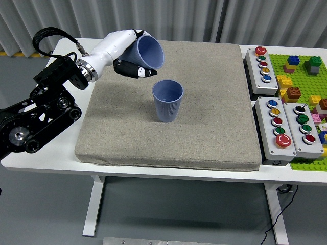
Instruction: Pick cup pour cup place
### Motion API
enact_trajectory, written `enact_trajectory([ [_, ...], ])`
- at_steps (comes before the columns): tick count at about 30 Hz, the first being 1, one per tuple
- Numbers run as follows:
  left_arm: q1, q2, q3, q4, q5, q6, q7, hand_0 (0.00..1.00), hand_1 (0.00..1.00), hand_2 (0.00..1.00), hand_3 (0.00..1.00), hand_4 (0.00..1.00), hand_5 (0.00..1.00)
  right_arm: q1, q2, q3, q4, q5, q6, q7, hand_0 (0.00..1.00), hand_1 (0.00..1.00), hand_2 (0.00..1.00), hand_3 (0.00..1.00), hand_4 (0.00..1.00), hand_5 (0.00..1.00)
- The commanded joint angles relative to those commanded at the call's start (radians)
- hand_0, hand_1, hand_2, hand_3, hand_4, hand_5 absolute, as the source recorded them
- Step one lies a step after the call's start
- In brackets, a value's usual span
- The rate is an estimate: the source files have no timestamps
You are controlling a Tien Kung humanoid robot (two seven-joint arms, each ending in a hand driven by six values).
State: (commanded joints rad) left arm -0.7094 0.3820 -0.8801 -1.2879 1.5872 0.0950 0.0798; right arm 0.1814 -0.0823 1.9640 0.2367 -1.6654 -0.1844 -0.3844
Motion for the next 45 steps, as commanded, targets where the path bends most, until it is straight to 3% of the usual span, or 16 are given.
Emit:
enact_trajectory([
  [1, 0.015, -0.004, -0.030, 0.001, -0.033, 0.005, -0.003, 0.600, 0.526, 0.545, 0.580, 0.792, 0.266, -0.001, 0.000, 0.001, 0.000, -0.001, 0.000, 0.000, 0.643, 0.600, 0.508, 0.576, 0.002, 0.002],
  [4, 0.086, -0.038, -0.132, 0.016, -0.154, 0.074, -0.029, 0.604, 0.537, 0.547, 0.578, 0.793, 0.263, -0.002, 0.002, 0.004, 0.000, -0.005, 0.001, 0.000, 0.643, 0.600, 0.508, 0.576, 0.002, 0.002],
  [8, 0.143, -0.063, -0.203, 0.037, -0.296, 0.108, -0.061, 0.604, 0.537, 0.547, 0.578, 0.793, 0.263, -0.004, 0.003, 0.006, 0.000, -0.008, 0.002, 0.001, 0.643, 0.600, 0.508, 0.576, 0.002, 0.002],
  [14, 0.207, -0.089, -0.236, 0.050, -0.440, 0.129, -0.099, 0.610, 0.544, 0.554, 0.580, 0.797, 0.266, -0.007, 0.006, 0.008, 0.000, -0.013, 0.003, 0.000, 0.643, 0.600, 0.508, 0.576, 0.002, 0.002],
  [17, 0.237, -0.104, -0.222, 0.033, -0.421, 0.188, -0.099, 0.608, 0.544, 0.554, 0.576, 0.798, 0.266, -0.012, 0.007, 0.010, 0.000, -0.016, 0.003, -0.001, 0.643, 0.600, 0.508, 0.576, 0.002, 0.002],
  [21, 0.269, -0.129, -0.171, 0.011, -0.308, 0.350, -0.133, 0.609, 0.547, 0.555, 0.589, 0.800, 0.266, -0.019, 0.010, 0.013, 0.001, -0.022, 0.004, -0.002, 0.643, 0.600, 0.508, 0.577, 0.002, 0.002],
  [26, 0.302, -0.178, -0.102, 0.041, -0.412, 0.550, -0.300, 0.609, 0.547, 0.555, 0.589, 0.800, 0.266, -0.024, 0.012, 0.016, 0.001, -0.030, 0.005, -0.003, 0.643, 0.600, 0.508, 0.577, 0.002, 0.002],
  [30, 0.329, -0.202, -0.059, 0.077, -0.534, 0.550, -0.447, 0.610, 0.558, 0.565, 0.584, 0.799, 0.272, -0.026, 0.013, 0.016, 0.001, -0.032, 0.005, -0.003, 0.643, 0.600, 0.508, 0.577, 0.002, 0.002],
  [34, 0.350, -0.218, -0.021, 0.113, -0.625, 0.550, -0.535, 0.614, 0.553, 0.565, 0.597, 0.798, 0.277, -0.027, 0.014, 0.018, 0.001, -0.035, 0.005, -0.004, 0.643, 0.600, 0.508, 0.577, 0.002, 0.002],
  [36, 0.358, -0.224, -0.004, 0.126, -0.649, 0.550, -0.563, 0.614, 0.553, 0.565, 0.597, 0.798, 0.277, -0.027, 0.014, 0.019, 0.001, -0.038, 0.006, -0.003, 0.643, 0.600, 0.508, 0.577, 0.002, 0.002],
  [45, 0.362, -0.236, 0.059, 0.164, -0.681, 0.550, -0.595, 0.621, 0.560, 0.574, 0.612, 0.799, 0.282, -0.025, 0.013, 0.018, 0.000, -0.036, 0.008, -0.002, 0.643, 0.600, 0.509, 0.576, 0.002, 0.002],
])
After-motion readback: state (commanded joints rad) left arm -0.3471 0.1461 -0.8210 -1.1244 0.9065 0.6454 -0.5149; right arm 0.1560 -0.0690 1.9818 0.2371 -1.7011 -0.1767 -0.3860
